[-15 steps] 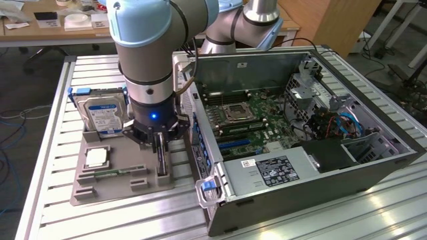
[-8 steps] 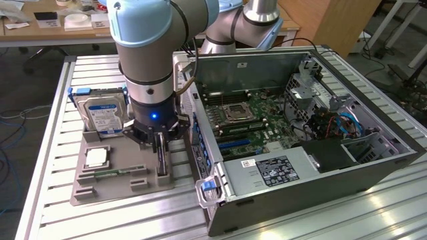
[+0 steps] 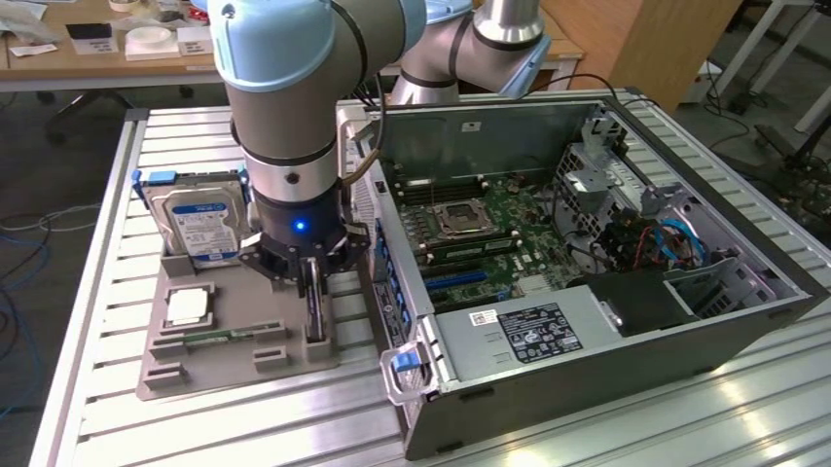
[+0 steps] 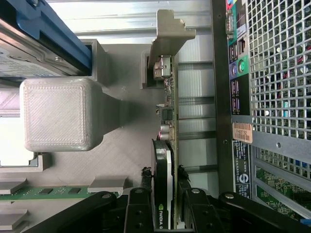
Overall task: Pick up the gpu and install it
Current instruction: 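Pick up the gpu and move the gpu toward the slot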
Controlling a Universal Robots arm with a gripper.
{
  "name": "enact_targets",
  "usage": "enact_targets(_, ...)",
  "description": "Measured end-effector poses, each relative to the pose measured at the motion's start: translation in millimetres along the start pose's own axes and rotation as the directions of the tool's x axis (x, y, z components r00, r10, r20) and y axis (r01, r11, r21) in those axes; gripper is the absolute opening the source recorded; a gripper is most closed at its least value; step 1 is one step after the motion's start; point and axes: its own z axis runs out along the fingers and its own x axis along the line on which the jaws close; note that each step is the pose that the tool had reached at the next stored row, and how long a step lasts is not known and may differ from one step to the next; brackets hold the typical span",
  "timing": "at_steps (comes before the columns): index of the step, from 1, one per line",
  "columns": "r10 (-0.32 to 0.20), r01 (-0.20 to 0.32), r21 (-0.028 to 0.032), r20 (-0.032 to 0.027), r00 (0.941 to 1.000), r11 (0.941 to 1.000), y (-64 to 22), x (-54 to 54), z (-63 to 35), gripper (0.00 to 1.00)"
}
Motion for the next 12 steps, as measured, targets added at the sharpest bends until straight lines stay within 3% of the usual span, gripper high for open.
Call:
enact_targets(2, 0.0, 0.0, 0.0001, 0.0, 1.0, 1.0, 0.0, 0.0, 0.0, 0.32)
enact_targets(3, 0.0, 0.0, 0.0, 0.0, 1.0, 1.0, 0.0, 0.0, 0.0, 0.26)
enact_targets(12, 0.0, 0.0, 0.0, 0.0, 1.0, 1.0, 0.0, 0.0, 0.0, 0.26)
